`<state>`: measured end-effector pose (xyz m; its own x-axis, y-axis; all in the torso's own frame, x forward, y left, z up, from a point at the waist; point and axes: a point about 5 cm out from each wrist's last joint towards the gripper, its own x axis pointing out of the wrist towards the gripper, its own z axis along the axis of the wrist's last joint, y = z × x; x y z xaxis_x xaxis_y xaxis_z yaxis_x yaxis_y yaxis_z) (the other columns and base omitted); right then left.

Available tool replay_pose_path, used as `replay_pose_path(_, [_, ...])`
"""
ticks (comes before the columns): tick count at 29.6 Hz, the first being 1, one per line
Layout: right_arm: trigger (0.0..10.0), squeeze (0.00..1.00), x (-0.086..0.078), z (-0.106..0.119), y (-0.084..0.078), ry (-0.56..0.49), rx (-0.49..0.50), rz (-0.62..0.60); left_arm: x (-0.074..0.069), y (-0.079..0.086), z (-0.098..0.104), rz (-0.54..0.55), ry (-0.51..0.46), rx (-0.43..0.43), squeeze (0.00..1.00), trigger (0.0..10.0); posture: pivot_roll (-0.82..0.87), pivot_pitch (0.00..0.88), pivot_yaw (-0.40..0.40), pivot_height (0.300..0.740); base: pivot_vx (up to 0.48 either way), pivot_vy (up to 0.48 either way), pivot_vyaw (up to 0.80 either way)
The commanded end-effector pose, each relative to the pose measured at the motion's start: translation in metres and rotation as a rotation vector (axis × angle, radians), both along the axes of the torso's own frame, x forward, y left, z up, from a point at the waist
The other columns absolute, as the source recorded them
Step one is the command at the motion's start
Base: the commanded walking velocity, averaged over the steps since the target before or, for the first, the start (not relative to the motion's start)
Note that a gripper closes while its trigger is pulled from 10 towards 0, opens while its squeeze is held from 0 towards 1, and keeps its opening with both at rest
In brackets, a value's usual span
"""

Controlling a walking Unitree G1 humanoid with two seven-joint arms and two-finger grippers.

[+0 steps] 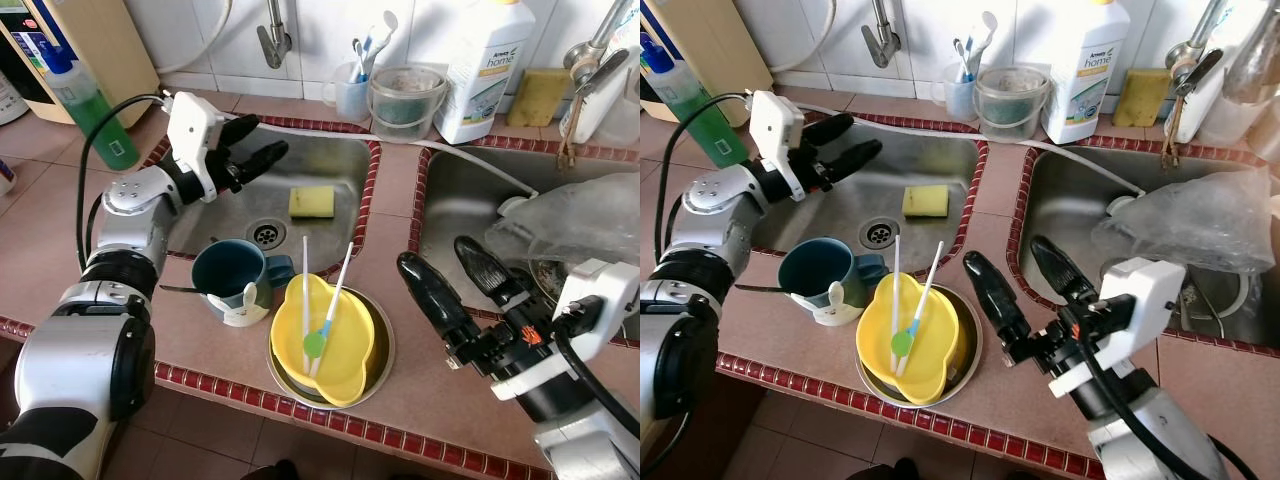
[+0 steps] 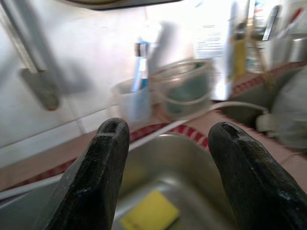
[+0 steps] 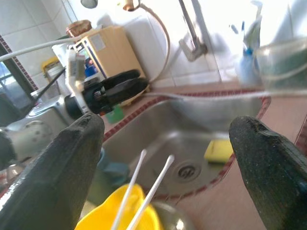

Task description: Kitchen organization

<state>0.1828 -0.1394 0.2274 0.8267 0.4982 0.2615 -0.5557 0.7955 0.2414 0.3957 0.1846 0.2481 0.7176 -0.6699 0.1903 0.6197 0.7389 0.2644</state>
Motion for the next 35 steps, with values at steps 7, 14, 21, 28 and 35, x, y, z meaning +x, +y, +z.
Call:
replay_pose_path(7, [10.0,0.0,0.021,-0.001,0.004,-0.072,-0.084,0.015,-0.005,0.031,0.004,0.125,-0.027,-0.046,0.0,10.0,-0.17,0.139,0.068,0.74,0.0,0.0,0.0])
replay_pose_path(14, [10.0,0.0,0.043,-0.003,0.01,-0.132,-0.182,0.005,-0.023,0.039,-0.021,0.175,-0.057,-0.105,0.0,10.0,-0.12,0.116,0.032,0.74,0.0,0.0,0.0])
replay_pose_path(21, [10.0,0.0,0.061,-0.006,0.009,-0.16,-0.213,-0.058,-0.044,0.041,-0.034,0.239,-0.055,-0.191,0.0,10.0,-0.09,0.1,0.004,0.74,0.0,0.0,0.0])
replay_pose_path(28, [10.0,0.0,0.08,-0.006,0.002,-0.202,-0.244,-0.155,-0.065,0.036,-0.038,0.339,-0.031,-0.249,0.0,10.0,-0.06,0.081,-0.016,0.74,0.0,0.0,0.0])
replay_pose_path(35, [10.0,0.0,0.091,-0.008,-0.009,-0.222,-0.269,-0.246,-0.083,0.027,-0.042,0.405,-0.012,-0.234,0.0,10.0,-0.06,0.065,-0.017,0.74,0.0,0.0,0.0])
